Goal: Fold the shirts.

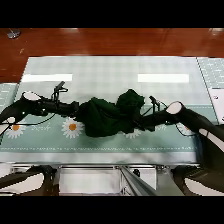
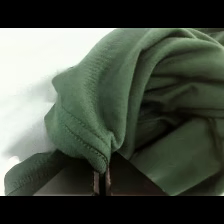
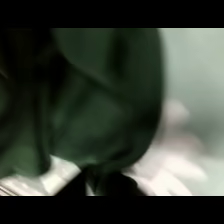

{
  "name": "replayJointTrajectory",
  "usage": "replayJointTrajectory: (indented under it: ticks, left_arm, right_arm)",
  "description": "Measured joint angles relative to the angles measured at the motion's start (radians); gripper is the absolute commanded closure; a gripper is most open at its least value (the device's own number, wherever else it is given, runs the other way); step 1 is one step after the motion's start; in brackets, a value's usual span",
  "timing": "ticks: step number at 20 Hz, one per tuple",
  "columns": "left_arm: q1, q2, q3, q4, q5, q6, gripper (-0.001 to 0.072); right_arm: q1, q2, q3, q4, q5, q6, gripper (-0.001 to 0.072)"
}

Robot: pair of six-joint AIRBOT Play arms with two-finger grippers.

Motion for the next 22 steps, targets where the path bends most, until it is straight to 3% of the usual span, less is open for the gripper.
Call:
replayJointTrajectory:
  ticks: [5,9,14,18,22]
  left_arm:
    - [0.065,0.049,0.107,-0.021,-0.060,0.000,0.0674]
    - [0.167,0.155,0.367,-0.166,-0.081,-0.005,0.0674]
    - [0.286,0.308,0.767,-0.244,-0.054,-0.022,0.0674]
    - [0.406,0.435,0.999,-0.182,-0.024,-0.073,0.0675]
    - [0.485,0.578,1.104,0.020,-0.026,-0.143,0.0674]
  right_arm:
    - [-0.035,-0.015,0.244,-0.066,0.135,-0.059,0.0688]
    - [-0.142,0.063,0.636,-0.188,0.250,-0.029,0.0688]
    - [-0.238,0.189,1.178,-0.322,0.369,-0.010,0.0688]
    - [-0.257,0.356,1.363,-0.436,0.415,-0.014,0.0688]
    - [-0.263,0.526,1.413,-0.603,0.469,-0.017,0.0687]
